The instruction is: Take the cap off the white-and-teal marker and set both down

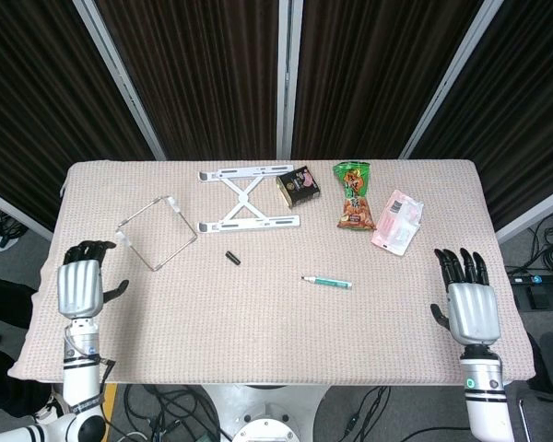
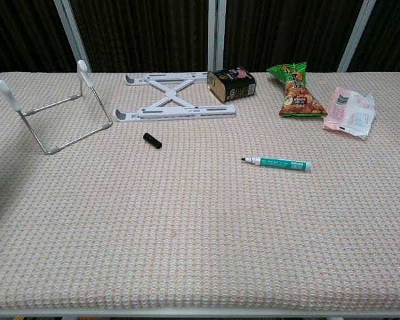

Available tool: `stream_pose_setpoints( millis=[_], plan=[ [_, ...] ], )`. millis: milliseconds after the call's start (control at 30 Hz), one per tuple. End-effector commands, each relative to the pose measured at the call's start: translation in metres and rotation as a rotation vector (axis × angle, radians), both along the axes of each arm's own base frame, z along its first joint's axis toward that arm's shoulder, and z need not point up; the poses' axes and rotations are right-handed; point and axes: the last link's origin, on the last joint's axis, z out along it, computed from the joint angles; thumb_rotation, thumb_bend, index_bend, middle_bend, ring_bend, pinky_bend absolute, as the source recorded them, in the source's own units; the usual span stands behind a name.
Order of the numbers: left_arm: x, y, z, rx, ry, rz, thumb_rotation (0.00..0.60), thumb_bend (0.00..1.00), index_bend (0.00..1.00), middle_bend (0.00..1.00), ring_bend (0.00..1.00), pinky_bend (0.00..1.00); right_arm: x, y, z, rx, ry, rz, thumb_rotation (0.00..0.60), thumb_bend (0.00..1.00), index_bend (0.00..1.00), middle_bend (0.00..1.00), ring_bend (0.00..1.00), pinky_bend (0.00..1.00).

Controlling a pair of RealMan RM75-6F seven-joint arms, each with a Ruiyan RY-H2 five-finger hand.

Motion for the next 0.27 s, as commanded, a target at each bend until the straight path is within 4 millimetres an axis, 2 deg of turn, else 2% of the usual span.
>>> stream_pose_setpoints(
  millis=[33,267],
  plan=[
    [-0.0025,-0.0048,-0.0026,-0.006,0.026,-0.002,0.600,0.09,0.31,0.30,0.21,0.23,-0.0147,0.0068,-0.0026,-0.012,0.013,-0.004,0.600,0.09,0.07,0.10,0.00,0.00],
    [-0.0066,-0.0124,-0.0049,-0.039,0.020,0.000,0.600,0.09,0.30,0.30,0.20,0.22,-0.0168,0.0024,-0.0087,-0.009,0.015,0.022,0.600,0.09,0.06,0.09,0.00,0.00]
  ],
)
